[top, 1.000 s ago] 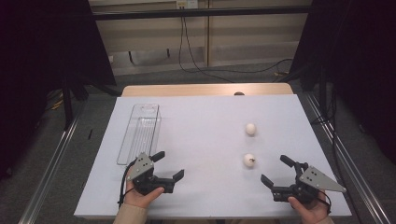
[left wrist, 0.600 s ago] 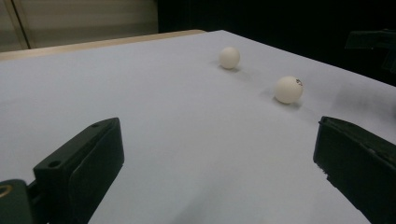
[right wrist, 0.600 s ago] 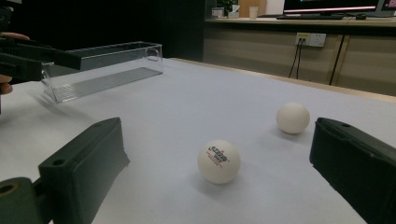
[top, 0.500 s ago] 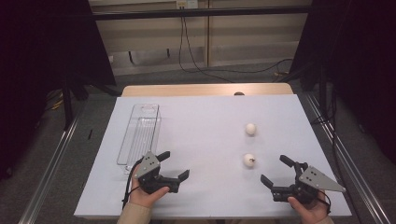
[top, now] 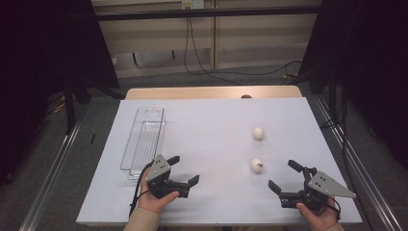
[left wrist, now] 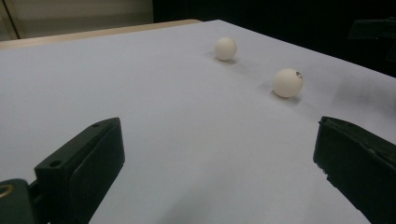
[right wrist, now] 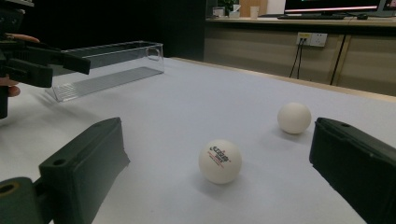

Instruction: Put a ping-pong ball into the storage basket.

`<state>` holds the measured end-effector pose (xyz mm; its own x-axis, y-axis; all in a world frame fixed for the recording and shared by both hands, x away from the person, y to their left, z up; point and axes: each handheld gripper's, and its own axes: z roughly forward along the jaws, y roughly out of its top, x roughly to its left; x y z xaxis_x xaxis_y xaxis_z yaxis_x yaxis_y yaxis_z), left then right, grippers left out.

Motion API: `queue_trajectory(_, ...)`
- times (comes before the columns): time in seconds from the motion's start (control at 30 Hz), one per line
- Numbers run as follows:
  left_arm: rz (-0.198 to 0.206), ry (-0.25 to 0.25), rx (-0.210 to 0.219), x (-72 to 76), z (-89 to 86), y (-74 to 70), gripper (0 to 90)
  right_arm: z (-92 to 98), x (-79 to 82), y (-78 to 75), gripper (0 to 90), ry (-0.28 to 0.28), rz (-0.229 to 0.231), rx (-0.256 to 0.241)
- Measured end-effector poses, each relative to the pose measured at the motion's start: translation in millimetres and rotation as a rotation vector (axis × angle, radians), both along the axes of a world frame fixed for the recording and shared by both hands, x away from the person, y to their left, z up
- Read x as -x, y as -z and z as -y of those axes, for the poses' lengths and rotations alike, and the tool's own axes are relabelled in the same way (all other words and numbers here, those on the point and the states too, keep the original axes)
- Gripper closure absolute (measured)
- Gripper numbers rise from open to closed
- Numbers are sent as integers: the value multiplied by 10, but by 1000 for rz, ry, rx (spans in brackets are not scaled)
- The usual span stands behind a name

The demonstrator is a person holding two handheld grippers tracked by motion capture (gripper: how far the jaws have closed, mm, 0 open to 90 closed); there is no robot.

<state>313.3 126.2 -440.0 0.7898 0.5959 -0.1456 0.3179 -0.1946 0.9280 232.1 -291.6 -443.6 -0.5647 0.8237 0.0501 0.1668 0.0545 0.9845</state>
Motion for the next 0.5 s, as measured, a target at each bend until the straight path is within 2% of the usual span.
queue_trajectory(0.5, -5, 6, -14, -38, 84, 0, 20, 2, -1, 0, 28, -1, -2, -1)
